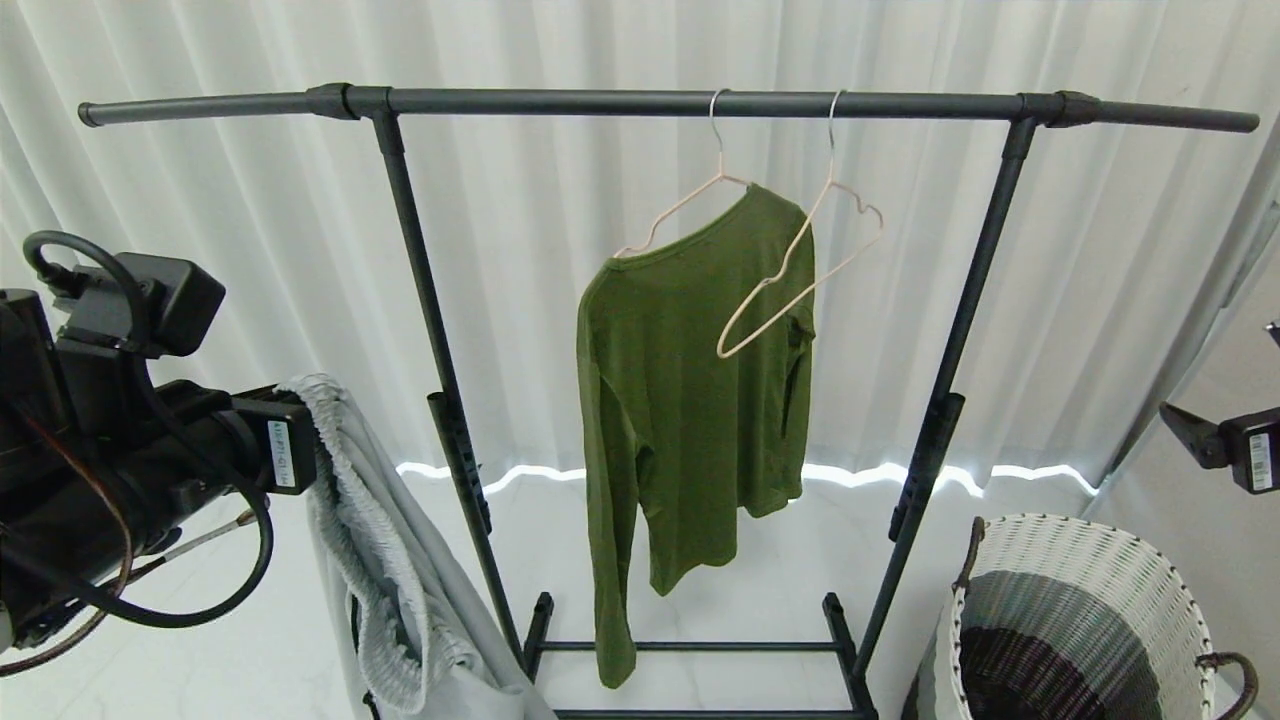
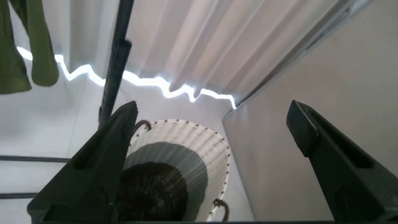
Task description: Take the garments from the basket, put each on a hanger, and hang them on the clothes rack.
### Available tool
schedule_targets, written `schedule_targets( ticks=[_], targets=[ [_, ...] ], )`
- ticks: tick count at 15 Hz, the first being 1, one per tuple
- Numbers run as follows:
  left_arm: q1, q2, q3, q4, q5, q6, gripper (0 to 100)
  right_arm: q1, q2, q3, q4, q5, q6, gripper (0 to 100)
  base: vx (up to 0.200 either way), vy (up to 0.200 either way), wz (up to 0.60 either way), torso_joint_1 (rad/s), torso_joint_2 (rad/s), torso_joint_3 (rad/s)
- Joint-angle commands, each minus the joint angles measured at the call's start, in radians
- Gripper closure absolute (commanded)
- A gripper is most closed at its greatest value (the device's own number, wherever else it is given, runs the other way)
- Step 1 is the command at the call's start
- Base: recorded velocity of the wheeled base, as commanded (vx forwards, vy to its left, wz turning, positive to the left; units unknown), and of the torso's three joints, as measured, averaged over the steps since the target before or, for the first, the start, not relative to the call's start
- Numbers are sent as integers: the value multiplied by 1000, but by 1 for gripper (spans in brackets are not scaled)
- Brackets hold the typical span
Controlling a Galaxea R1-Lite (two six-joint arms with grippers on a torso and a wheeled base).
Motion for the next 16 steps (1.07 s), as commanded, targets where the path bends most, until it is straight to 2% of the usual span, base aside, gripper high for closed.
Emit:
schedule_targets(
  ticks=[1, 5, 8, 12, 16],
  targets=[
    [0, -6, 0, 0, 0, 0, 100, 0, 0, -9, -1, -1, 2, 0, 0, 0, 0, 178, -481, -295],
    [-3, -25, 0, 0, -3, -9, 100, -3, 0, -17, -1, 1, 2, 0, 0, 0, 0, 188, -478, -295],
    [3, -56, 12, -2, -56, -26, 100, -4, 0, -17, -1, 2, 2, 0, 0, 0, 0, 214, -502, -299],
    [3, -66, 23, -2, -56, -46, 100, -41, 3, -57, 3, 104, 20, 0, 0, 0, 0, 223, -511, -293],
    [3, -68, 57, -2, -56, -70, 100, -40, 5, -27, 10, 111, 37, 0, 0, 0, 0, 63, -138, -81]
  ],
)
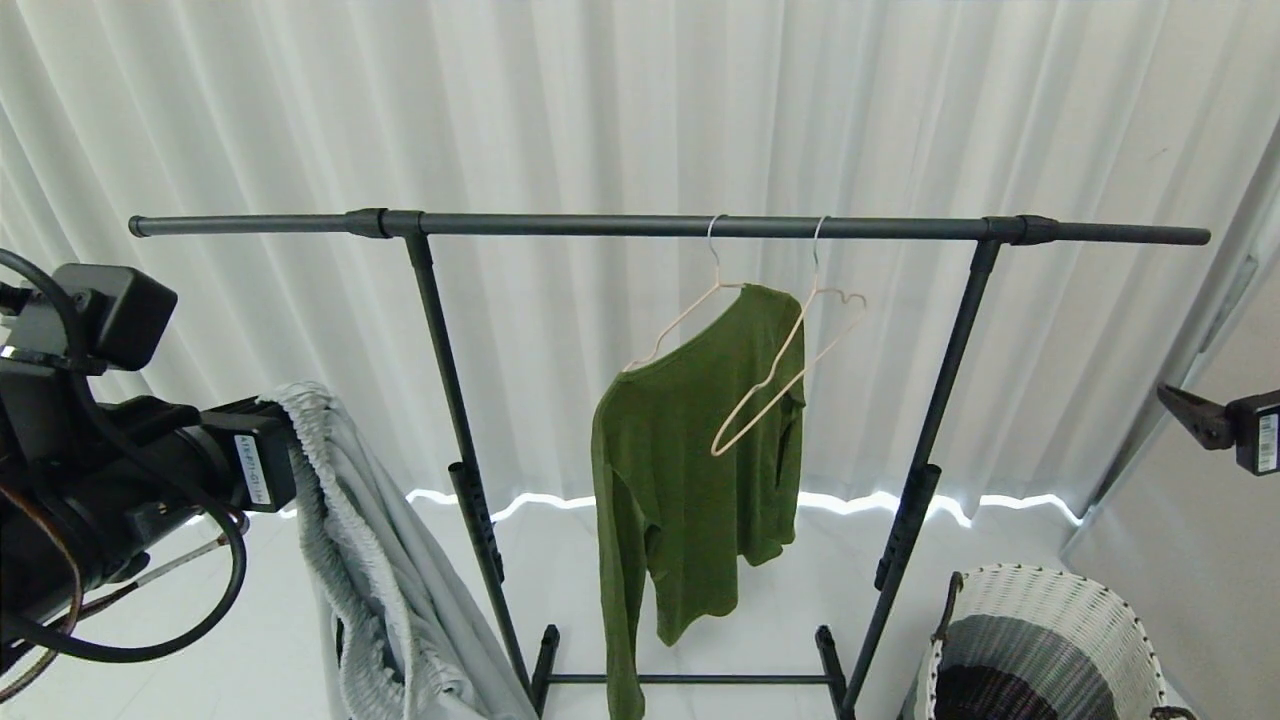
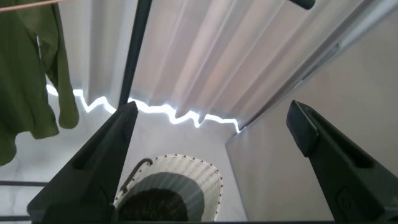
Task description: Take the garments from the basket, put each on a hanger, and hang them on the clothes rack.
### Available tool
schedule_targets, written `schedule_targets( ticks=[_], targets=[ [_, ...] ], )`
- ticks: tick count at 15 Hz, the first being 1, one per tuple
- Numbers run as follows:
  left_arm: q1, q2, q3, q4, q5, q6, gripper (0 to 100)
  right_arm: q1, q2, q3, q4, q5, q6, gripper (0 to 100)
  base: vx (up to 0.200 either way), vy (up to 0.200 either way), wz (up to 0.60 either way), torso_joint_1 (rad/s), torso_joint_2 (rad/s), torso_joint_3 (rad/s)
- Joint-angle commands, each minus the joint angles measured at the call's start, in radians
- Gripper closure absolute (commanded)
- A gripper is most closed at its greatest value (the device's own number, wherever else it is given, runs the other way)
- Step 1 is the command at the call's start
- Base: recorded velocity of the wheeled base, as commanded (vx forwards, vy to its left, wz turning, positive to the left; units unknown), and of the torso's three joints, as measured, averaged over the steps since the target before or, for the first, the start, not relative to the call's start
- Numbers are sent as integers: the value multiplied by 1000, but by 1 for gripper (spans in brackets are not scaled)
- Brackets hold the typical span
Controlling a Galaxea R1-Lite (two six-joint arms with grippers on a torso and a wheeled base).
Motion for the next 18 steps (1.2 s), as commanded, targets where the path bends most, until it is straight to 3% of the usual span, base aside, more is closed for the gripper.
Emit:
schedule_targets(
  ticks=[1, 14, 18],
  targets=[
    [-1, 4, 1, -1, 1, -30, 100, 0, 2, 3, 0, 0, -1, 0, 0, 0, 0, 0, 0, 0],
    [-1, 2, 11, 1, 2, -24, 100, 5, 37, 0, -2, 1, 1, 0, 0, 185, 0, 7, 1, 2],
    [-1, 1, 25, -1, 2, -19, 100, 9, 37, -1, -2, 23, 4, 0, 0, 0, 0, 0, 0, 0]
  ],
)
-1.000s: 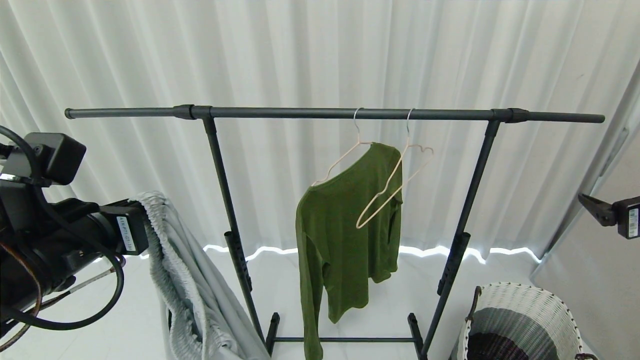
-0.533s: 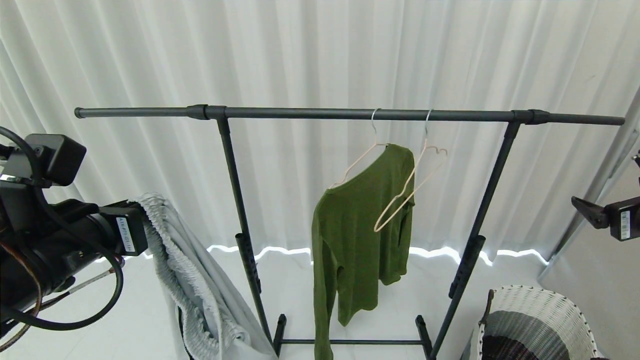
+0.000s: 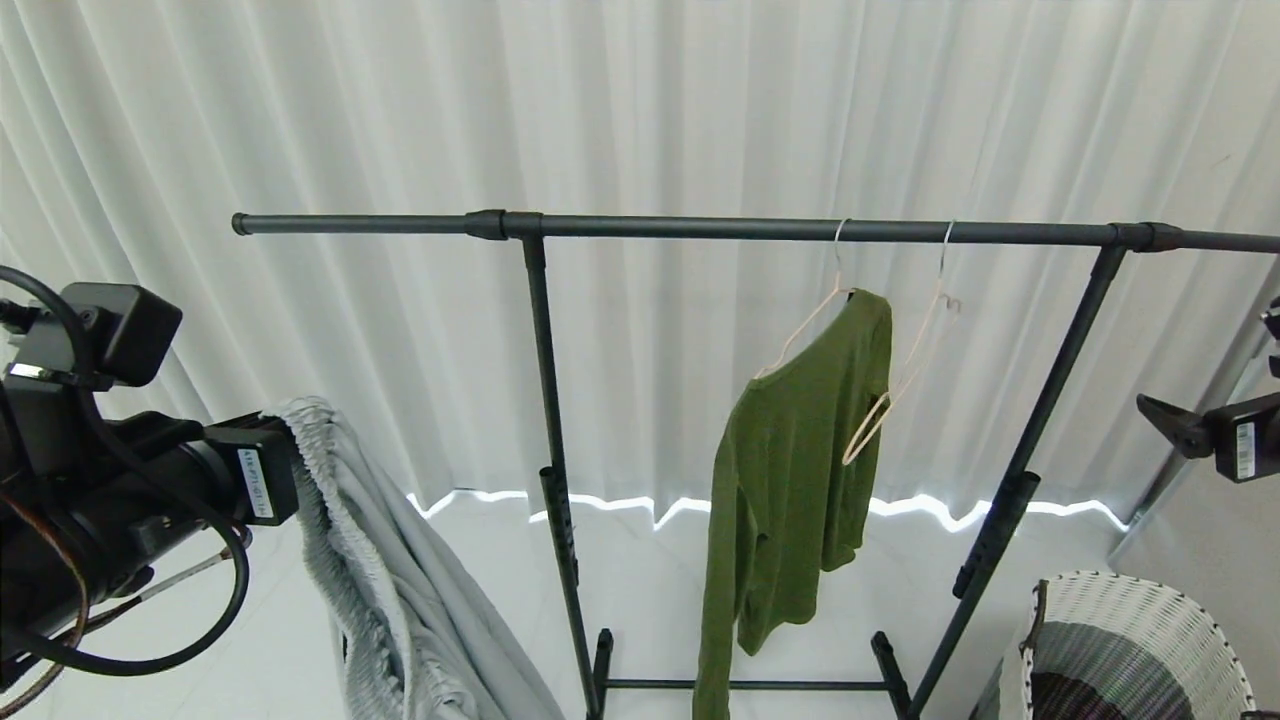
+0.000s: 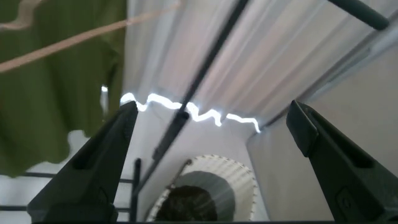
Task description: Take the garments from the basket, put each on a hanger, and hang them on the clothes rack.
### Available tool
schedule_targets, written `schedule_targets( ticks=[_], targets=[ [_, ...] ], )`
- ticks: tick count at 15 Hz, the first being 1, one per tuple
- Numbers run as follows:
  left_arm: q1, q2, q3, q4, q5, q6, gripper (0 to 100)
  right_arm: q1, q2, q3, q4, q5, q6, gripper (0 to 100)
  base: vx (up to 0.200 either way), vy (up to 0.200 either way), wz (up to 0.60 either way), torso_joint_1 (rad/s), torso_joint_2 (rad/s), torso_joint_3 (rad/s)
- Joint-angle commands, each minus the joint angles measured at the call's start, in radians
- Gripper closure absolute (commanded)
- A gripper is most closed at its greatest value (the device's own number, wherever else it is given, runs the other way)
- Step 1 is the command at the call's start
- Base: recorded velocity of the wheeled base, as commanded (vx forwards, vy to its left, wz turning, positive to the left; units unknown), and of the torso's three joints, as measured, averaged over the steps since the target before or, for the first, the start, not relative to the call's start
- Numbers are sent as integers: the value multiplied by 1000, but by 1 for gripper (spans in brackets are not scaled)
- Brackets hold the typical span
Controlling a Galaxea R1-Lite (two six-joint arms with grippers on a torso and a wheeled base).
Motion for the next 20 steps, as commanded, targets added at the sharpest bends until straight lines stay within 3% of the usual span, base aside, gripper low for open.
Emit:
schedule_targets(
  ticks=[1, 3, 8, 18, 20],
  targets=[
    [0, -1, 6, -1, 0, 0, 100, 6, 3, -6, 0, 6, 15, 0, 0, 0, 0, 0, 0, 0],
    [0, -3, 16, -1, 0, 16, 100, 29, 3, -23, 0, 27, 70, 0, 0, 0, 0, 0, 0, 0],
    [0, 2, 12, -1, 0, 28, 100, 89, 41, -29, 3, 33, 93, 0, 0, 0, 0, 0, 0, 0],
    [0, 2, 20, -1, 0, 29, 100, 197, 132, -63, 3, 27, 182, 0, 200, 0, 0, 1, 2, 2],
    [-3, -1, 26, -1, -2, 29, 100, 230, 162, -64, 3, 24, 198, 0, 0, 0, 0, 0, 0, 0]
  ],
)
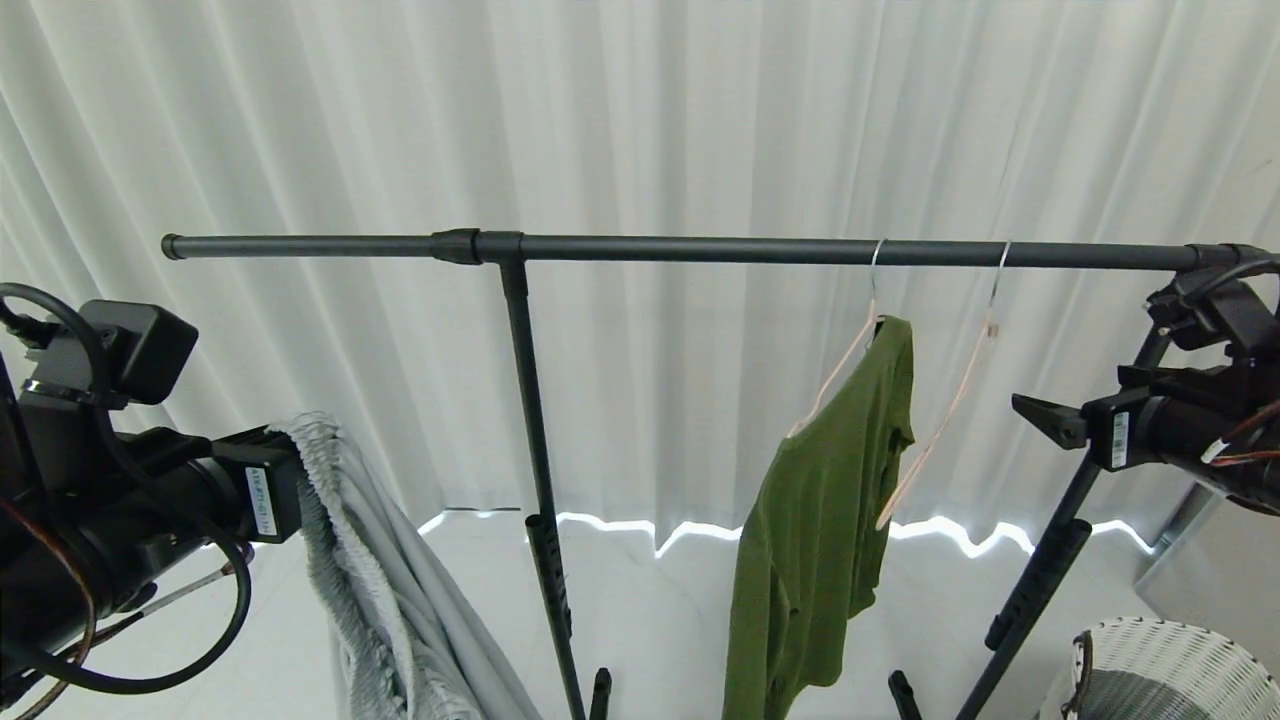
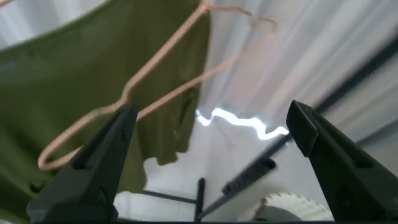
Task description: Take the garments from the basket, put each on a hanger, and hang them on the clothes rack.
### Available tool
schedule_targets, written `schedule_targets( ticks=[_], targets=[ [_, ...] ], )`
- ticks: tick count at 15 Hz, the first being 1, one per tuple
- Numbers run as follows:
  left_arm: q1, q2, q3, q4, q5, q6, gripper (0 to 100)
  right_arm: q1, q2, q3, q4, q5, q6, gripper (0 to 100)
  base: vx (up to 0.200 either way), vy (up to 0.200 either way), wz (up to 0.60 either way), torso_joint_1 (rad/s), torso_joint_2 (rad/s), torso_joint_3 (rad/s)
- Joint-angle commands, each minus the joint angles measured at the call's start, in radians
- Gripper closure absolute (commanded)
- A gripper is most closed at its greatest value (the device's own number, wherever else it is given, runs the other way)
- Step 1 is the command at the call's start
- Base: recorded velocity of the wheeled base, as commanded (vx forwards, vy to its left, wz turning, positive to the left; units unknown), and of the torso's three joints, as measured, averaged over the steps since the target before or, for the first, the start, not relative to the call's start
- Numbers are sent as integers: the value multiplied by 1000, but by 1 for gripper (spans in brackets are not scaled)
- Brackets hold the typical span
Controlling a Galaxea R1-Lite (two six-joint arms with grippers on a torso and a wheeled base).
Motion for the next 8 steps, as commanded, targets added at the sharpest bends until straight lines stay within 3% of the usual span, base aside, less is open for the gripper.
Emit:
schedule_targets(
  ticks=[1, 4, 8],
  targets=[
    [-1, -2, 4, -1, 1, 0, 100, 30, 44, -3, -2, -2, 3, 0, 0, 0, 0, 0, 0, 0],
    [-1, -2, 4, -1, 1, 1, 100, 80, 112, -59, -2, -5, 41, 0, 0, 0, 0, 0, 0, 0],
    [1, -13, 4, -1, 1, 0, 100, 110, 228, -123, 0, -80, 100, 0, 0, 0, 0, 0, 0, 0]
  ],
)
